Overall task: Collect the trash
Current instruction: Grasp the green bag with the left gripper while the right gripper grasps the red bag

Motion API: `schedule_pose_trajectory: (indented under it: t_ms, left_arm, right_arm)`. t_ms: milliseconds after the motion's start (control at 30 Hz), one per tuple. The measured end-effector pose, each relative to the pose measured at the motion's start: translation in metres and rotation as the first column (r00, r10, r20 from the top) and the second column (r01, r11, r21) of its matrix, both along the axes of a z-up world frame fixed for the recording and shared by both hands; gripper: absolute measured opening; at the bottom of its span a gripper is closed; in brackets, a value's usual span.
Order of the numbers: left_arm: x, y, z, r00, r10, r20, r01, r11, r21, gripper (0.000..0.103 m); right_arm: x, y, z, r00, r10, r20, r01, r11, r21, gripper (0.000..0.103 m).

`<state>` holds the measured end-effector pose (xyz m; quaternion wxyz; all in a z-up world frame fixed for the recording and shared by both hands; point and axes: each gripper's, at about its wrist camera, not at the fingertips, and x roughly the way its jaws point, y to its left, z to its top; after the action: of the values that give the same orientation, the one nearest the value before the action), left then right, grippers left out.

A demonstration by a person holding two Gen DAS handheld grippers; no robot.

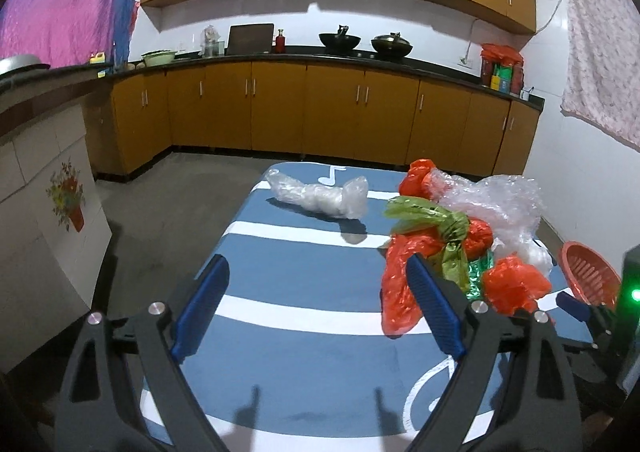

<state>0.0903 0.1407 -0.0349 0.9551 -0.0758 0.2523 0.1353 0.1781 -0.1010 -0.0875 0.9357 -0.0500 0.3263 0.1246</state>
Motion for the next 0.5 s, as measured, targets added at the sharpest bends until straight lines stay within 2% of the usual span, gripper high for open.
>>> schedule_pose_trajectory:
  t_ms: [67, 167, 233, 333, 500]
  left_arm:
    - [0.004, 0.0, -0.002, 1.0, -0.003, -0.007, 0.003, 1.0, -0.011, 0.088]
    - [0.007, 0.0, -0.008, 1.0, -0.011, -0.017, 0.011, 0.999, -0.03, 0.088]
    - [0.011, -0.002, -0.011, 1.0, -0.02, -0.024, 0.019, 0.999, -0.041, 0.088]
    - [0.015, -0.005, -0.015, 0.999, -0.036, -0.029, 0.034, 0.998, -0.055, 0.088]
    - [0.027, -0.02, -0.018, 0.997, -0.077, -0.031, 0.076, 0.996, -0.057, 0.088]
  right_arm:
    - [0.005, 0.003, -0.003, 1.0, 0.001, -0.011, -0.001, 1.0, -0.021, 0.08]
    - [0.007, 0.007, -0.008, 1.0, 0.013, -0.029, -0.014, 0.999, -0.049, 0.073]
    - [0.008, 0.008, -0.01, 0.999, 0.026, -0.048, -0.028, 0.998, -0.055, 0.057]
    - [0.007, 0.006, -0.012, 0.998, 0.031, -0.051, -0.034, 0.998, -0.051, 0.046]
    - [0.0, -0.006, -0.004, 0.999, 0.012, -0.035, -0.012, 1.0, -0.021, 0.039]
